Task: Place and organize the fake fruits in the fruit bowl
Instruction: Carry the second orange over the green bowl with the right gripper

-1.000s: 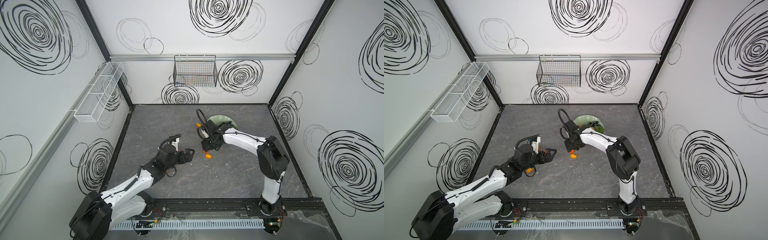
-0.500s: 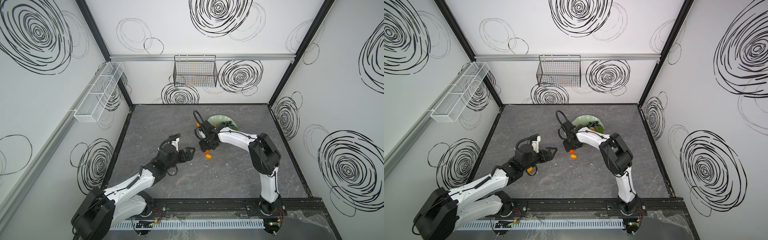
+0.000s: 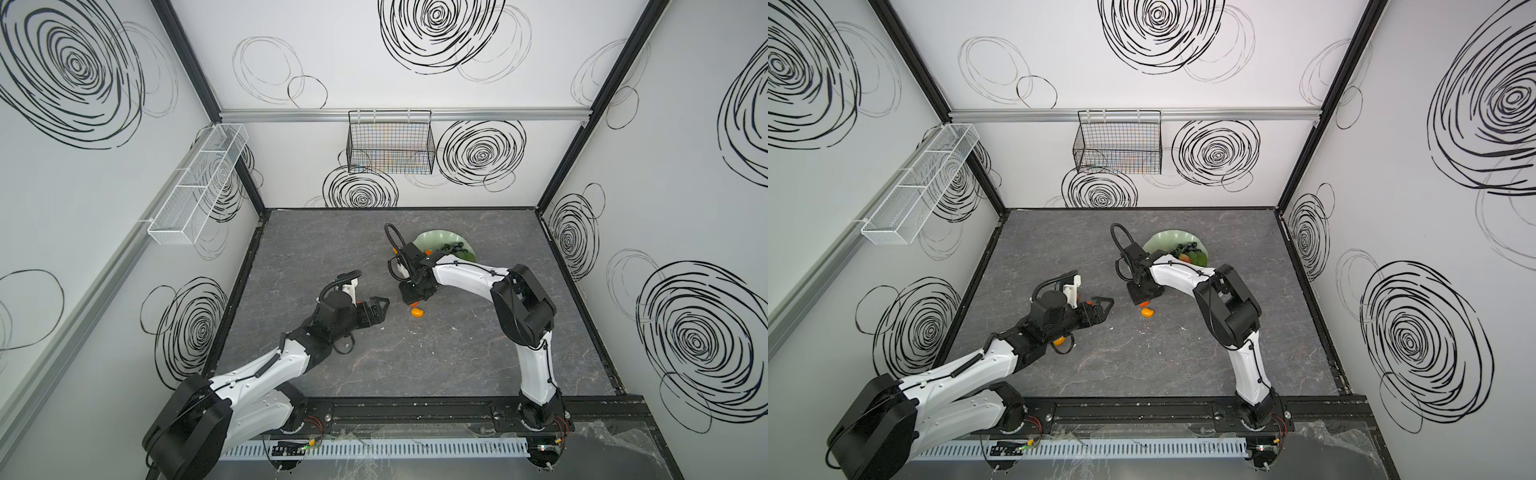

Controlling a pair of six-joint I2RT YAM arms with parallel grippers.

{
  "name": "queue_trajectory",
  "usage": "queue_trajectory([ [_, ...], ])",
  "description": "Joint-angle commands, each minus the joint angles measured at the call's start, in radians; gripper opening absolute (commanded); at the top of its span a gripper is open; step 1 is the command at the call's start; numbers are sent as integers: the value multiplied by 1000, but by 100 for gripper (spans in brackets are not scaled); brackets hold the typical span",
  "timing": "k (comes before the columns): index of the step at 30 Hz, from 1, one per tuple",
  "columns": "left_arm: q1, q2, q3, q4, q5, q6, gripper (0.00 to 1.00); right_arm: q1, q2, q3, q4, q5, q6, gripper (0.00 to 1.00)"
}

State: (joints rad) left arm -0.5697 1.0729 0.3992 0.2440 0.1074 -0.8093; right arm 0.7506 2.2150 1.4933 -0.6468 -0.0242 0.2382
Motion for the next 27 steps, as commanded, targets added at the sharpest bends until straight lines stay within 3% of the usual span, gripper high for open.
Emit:
queue_trajectory([
  [1,-6,1,-10,54,-10,-8,99,7,3,9,11,4,-3,47],
  [16,-4,6,14,22,-24,13,99,-16,-122,-29,18,-55,23,46],
  [27,-3,160,176,36,15,64,99,-118,-197,0,19,-173,33,46],
])
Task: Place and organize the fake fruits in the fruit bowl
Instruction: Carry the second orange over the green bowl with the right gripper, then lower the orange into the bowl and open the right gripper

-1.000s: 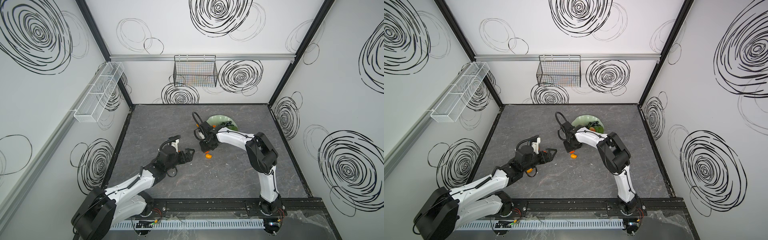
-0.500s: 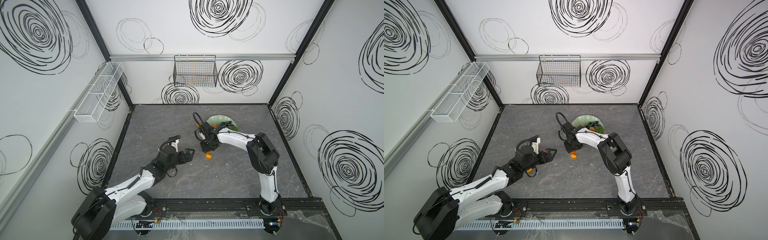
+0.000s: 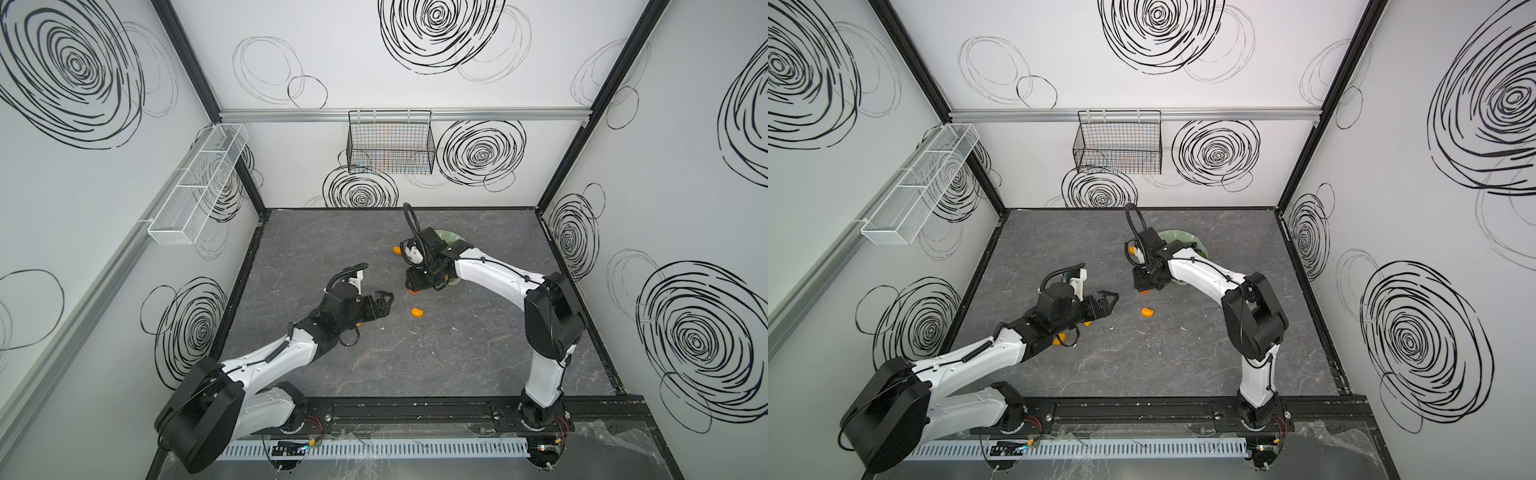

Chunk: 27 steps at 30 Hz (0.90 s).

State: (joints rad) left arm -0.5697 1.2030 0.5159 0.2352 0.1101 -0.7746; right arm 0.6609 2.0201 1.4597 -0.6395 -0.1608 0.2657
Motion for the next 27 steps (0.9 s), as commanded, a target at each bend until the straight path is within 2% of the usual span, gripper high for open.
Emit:
queue_trajectory([
  [1,-2,47,74,46,17,31,99,-39,1,44,8,-39,2,46],
  [6,-5,133,146,56,40,48,99,-107,27,100,-3,-42,-8,46],
  [12,-4,243,232,64,72,62,99,-172,92,189,-26,7,-15,46],
  [21,-6,383,374,4,52,99,100,-211,264,407,-107,84,-33,45],
  [27,-11,418,414,-3,69,96,100,-231,348,505,-134,110,-25,45],
])
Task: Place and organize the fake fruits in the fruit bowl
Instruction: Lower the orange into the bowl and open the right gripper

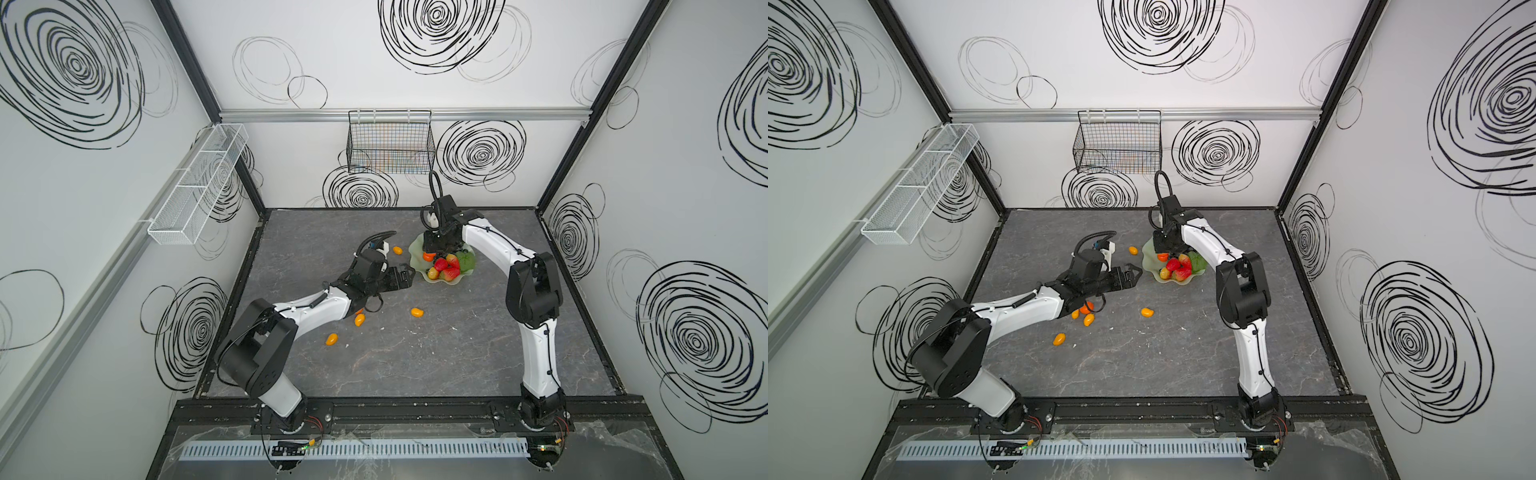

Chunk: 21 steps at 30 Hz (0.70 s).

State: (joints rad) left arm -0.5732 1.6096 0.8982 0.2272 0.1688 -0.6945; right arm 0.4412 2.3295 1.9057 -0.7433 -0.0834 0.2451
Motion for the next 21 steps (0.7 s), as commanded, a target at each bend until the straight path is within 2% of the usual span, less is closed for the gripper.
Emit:
queue_trajectory([
  [1,-7,10,31,5,10,16,100,-14,51,71,-35,34,-5,45],
  [12,-7,-18,-3,-18,-6,18,100,-29,172,204,-83,40,-7,50],
  [21,-6,-27,-20,-24,-15,17,100,-29,159,219,-98,36,-20,60],
])
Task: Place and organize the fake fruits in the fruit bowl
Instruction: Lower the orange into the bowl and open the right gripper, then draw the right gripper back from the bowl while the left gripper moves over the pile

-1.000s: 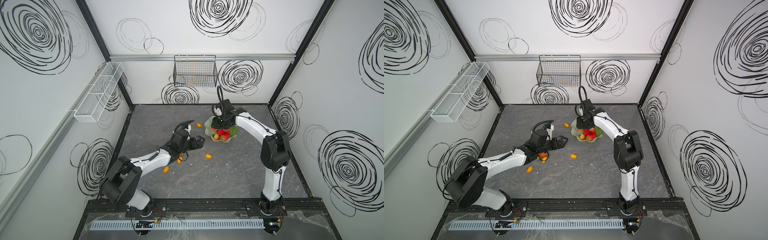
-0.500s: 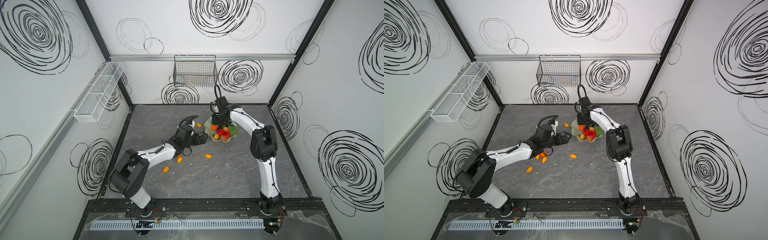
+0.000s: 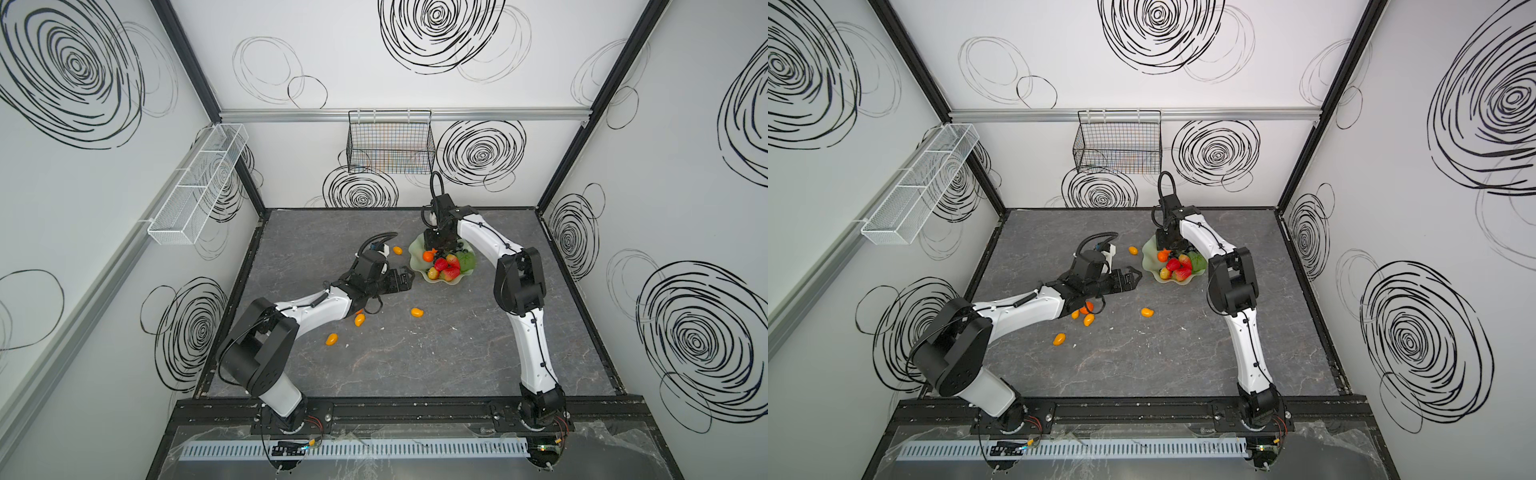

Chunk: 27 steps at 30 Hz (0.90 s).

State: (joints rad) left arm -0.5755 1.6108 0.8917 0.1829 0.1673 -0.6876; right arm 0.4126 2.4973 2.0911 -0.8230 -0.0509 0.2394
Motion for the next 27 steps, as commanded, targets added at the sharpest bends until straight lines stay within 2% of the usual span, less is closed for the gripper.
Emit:
queue_trajectory([
  [1,-5,-31,-15,20,-14,8,99,0,-15,32,-21,5,-16,61],
  [6,-4,-63,-20,-11,-29,18,100,4,-77,17,-27,6,-23,62],
  [13,-6,-167,-64,-83,-93,35,99,32,-219,-91,20,-3,-23,62],
  [27,-17,-434,-177,-340,-415,51,99,173,-530,-487,151,15,16,64],
])
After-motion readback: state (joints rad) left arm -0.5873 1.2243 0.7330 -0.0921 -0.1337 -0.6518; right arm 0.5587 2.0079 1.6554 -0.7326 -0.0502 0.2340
